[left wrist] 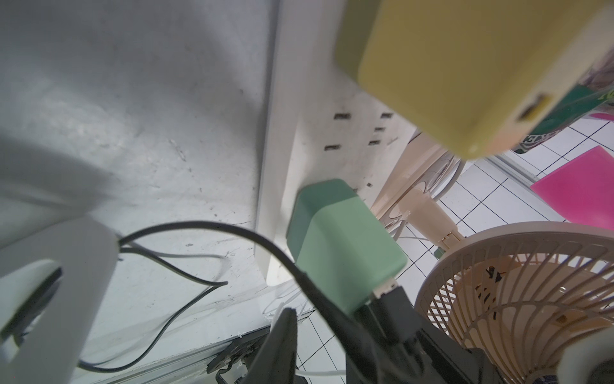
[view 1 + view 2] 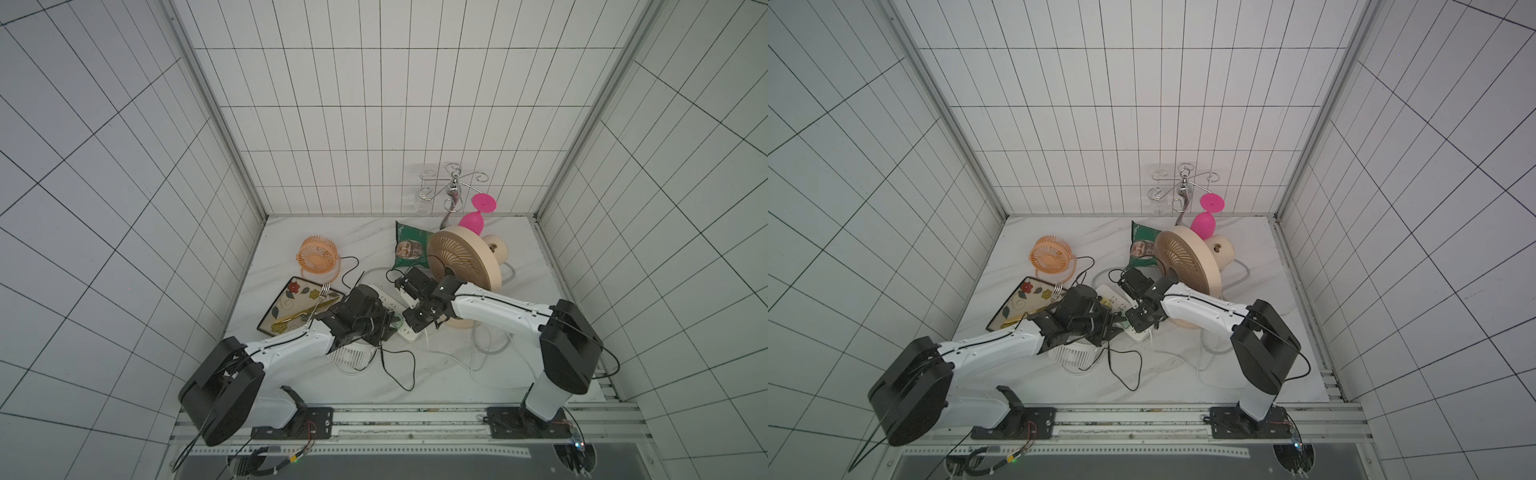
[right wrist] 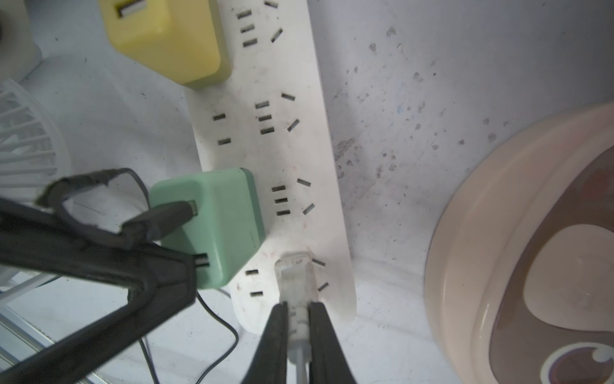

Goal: Unplug the desk fan from the power strip
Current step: Remove the plug from the socket.

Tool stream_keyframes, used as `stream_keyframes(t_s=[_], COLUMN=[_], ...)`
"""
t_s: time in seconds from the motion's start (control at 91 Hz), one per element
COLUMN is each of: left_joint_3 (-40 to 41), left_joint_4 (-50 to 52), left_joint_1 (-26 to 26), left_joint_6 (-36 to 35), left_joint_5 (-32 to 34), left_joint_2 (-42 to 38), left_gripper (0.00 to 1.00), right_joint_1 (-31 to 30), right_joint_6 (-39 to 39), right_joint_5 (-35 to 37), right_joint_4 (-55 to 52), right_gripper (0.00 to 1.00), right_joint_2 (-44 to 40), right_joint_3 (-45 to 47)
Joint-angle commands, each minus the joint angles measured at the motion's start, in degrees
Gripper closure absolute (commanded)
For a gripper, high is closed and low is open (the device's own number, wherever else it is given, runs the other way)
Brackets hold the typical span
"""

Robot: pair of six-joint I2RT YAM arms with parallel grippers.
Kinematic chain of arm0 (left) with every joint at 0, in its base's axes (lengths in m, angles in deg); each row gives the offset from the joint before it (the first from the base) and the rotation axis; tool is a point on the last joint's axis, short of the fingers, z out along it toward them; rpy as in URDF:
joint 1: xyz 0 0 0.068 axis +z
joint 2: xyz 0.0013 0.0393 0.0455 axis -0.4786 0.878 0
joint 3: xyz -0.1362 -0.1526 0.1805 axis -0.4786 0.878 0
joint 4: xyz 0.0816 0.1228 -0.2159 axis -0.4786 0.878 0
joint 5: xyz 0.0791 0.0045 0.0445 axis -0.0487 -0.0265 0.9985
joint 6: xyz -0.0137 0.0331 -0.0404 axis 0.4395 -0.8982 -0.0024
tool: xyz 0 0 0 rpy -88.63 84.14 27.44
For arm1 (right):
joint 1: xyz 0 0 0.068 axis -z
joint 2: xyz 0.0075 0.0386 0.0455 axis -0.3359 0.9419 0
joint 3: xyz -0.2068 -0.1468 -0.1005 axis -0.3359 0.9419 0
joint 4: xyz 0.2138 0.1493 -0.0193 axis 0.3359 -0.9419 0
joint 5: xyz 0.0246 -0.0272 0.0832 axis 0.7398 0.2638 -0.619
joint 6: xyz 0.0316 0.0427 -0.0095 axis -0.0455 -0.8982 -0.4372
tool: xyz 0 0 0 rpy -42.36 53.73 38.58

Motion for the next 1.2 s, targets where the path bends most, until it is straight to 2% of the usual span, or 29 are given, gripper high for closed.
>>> stream_keyframes(t_s=[0.0,0.462,0.88,1.012,1.187], left_joint_3=[1.46,0.55,1.37,1.05,0.21], left_joint_4=[7.37,10.78,13.45,13.89,14.07], left_joint_1=[0.37,0.45,0.43,0.44,0.44], left_joint_6=[-1.05,-1.99,-0.6,-1.1,-2.08], left_joint_5=[1.76,1.31,1.23,1.7,1.96], left_joint_2=[2.64,6.96,8.11,7.79,7.37], left_gripper=[0.68,0.68,0.69,0.68,0.65], right_joint_1=[-0.96,-1.8,-2.59,-2.6,-2.64], right_joint_6=[-0.24,0.95,1.32,-0.6,-4.61], right_joint_5=[-0.28,-0.81,6.16,9.3,14.21], right_joint_4=[4.44,5.62,5.8,4.37,-0.85], right_gripper=[0.97,0.97,0.97,0.97,0.97], right_joint_2=[-3.58,-3.8,-6.15,-9.5,-18.43], right_joint_3=[-1.19,-0.23,0.55,3.45,10.81])
